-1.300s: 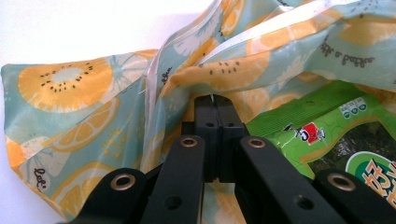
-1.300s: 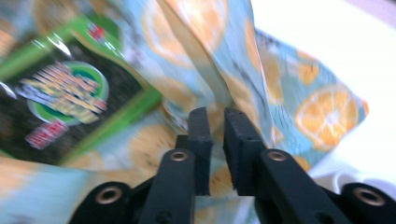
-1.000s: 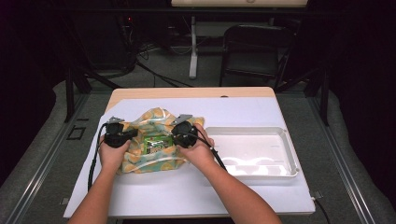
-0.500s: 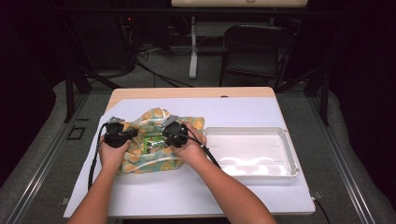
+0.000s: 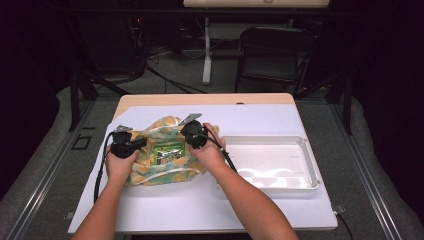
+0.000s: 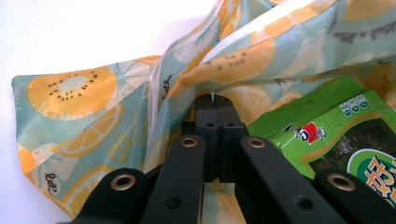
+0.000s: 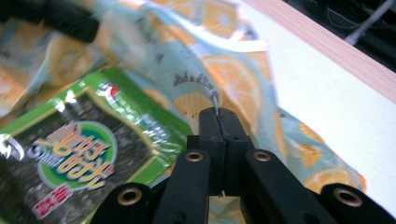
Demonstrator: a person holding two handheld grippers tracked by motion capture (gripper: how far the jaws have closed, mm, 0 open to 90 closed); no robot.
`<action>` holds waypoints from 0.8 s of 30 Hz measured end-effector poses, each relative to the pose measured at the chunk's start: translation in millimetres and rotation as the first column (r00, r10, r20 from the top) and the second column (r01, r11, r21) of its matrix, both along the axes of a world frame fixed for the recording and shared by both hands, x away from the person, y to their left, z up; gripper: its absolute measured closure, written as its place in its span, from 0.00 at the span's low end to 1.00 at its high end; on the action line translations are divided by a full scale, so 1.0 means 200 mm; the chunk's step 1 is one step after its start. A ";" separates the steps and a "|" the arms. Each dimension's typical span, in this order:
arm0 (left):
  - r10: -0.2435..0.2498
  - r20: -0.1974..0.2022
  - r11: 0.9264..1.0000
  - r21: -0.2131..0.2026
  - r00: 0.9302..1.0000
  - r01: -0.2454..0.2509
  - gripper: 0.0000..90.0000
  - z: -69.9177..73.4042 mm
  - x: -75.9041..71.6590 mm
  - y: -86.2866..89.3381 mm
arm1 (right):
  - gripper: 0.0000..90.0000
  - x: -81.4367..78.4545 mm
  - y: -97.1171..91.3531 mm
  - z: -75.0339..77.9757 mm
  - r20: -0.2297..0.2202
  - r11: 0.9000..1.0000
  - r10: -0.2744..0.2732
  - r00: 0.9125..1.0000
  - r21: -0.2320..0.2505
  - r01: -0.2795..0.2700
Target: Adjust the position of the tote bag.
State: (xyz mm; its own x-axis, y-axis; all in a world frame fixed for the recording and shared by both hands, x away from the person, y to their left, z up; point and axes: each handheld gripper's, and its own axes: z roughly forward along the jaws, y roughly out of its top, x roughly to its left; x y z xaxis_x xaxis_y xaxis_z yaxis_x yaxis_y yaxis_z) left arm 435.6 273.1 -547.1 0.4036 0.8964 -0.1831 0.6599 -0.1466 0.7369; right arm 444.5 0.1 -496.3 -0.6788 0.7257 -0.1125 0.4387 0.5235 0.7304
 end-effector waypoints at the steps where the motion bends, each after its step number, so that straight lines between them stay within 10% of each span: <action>1: -0.001 0.000 1.000 -0.001 1.000 0.001 1.00 0.00 0.00 0.00 | 1.00 0.02 -0.01 0.00 -0.012 1.000 -0.009 1.000 0.015 0.010; 24: -0.011 0.000 1.000 -0.002 1.000 0.011 1.00 0.00 -0.01 -0.01 | 1.00 0.24 -0.08 -0.13 -0.129 0.990 -0.141 0.982 0.011 0.144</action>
